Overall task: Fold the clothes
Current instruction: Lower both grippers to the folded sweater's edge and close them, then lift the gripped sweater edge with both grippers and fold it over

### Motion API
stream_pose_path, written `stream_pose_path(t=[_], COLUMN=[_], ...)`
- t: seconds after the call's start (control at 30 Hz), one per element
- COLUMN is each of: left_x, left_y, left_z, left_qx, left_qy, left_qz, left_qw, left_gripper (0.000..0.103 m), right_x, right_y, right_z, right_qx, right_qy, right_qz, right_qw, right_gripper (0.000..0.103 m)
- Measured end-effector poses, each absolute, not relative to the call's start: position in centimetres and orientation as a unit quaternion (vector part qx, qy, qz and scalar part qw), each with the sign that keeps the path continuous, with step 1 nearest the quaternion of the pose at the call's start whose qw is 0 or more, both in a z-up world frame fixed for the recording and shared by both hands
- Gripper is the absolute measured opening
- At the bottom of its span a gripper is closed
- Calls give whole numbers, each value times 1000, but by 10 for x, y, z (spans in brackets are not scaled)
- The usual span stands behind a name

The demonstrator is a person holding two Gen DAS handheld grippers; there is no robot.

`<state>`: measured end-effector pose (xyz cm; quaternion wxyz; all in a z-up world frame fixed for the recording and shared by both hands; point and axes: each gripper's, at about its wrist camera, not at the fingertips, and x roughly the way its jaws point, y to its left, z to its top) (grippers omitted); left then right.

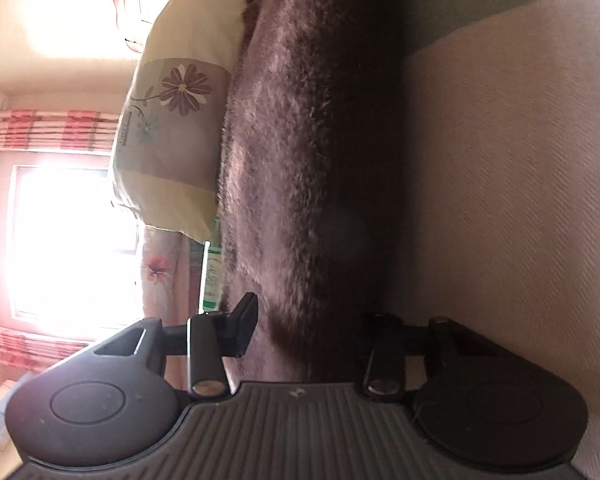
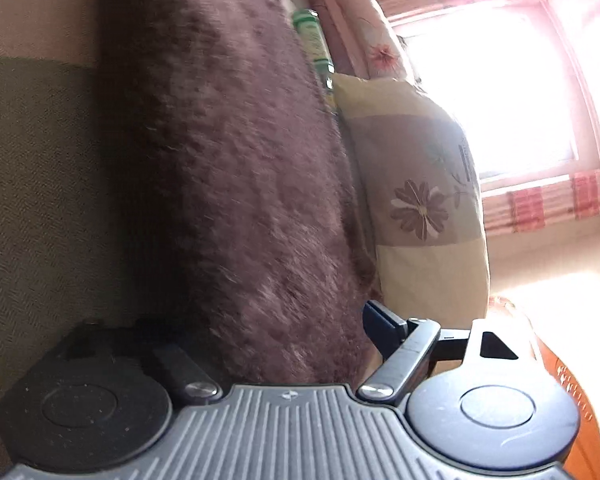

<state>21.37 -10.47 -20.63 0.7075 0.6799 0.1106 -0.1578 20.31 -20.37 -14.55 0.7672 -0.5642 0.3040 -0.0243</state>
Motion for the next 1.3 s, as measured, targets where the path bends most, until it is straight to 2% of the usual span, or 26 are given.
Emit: stream_pose_path(t=[0.03,0.1,0.13,0.37,0.8,1.3], left_x=[214,211,211,217,203,75], left_y=[-108,-108,-107,-107,-94,-70], left_z=[-208,-213,-214,-203,-164,-133], left_qx=[679,679,676,657,638,643], left_qy=[112,105,103,111,106,118], left_qz=[-155,-148,-147,-160,-166,-225], left_qw=[708,712,715,728,745,722], left_gripper=[20,16,15,18,17,17], right_x=[199,189,188,193,184,74], right_y=[-199,-190,-191,-194,-193,-149], right_z=[-152,-167,-167,-159,-107,-68], right_qx=[-575,-598,-594,-576,-541,-491], right_qy=[300,290,290,299,302,361], right_qz=[-25,-28,-30,-24,-11,64], right_qw=[761,747,750,761,785,790], right_gripper=[42,27,25,23,19,19])
